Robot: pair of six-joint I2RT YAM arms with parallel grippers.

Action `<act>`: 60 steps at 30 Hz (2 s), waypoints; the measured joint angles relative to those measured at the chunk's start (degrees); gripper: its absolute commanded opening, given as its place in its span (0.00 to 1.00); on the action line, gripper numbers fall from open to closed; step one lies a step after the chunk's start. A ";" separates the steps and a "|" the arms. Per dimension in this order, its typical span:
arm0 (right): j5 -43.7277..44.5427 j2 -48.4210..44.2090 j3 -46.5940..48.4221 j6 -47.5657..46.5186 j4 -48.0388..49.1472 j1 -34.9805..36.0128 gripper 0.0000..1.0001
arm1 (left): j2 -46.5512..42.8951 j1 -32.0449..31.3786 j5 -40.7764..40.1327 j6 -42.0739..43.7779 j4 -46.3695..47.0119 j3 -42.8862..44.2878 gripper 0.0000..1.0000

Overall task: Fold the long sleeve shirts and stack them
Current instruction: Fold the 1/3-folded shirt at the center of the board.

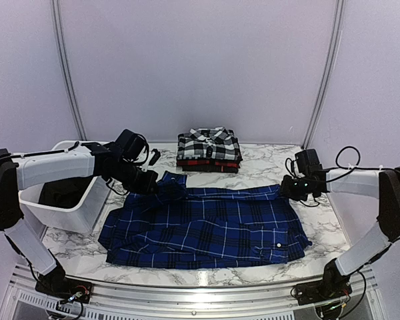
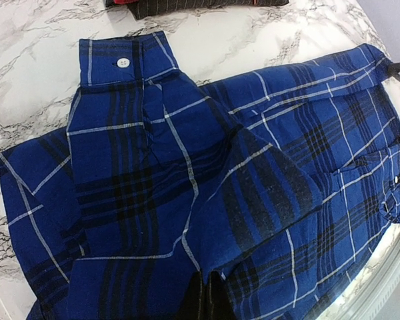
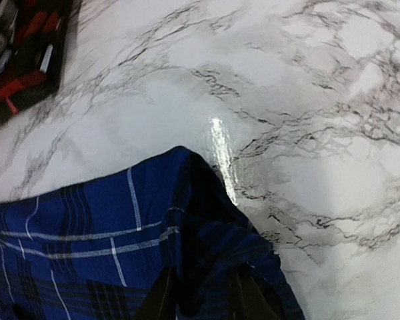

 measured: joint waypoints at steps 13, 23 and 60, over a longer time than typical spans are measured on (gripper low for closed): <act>1.95 -3.41 -0.33 -0.22 -2.03 -0.52 0.00 | -3.10 -0.87 -0.68 3.96 -8.37 3.76 0.00; -0.33 -12.98 -12.20 1.33 -3.96 -0.61 0.00 | -7.30 -4.61 -1.46 4.24 -13.46 0.00 0.00; 3.37 -20.06 -9.31 4.13 -14.14 4.44 0.37 | -6.25 -7.96 -1.40 0.28 -18.58 -6.10 0.14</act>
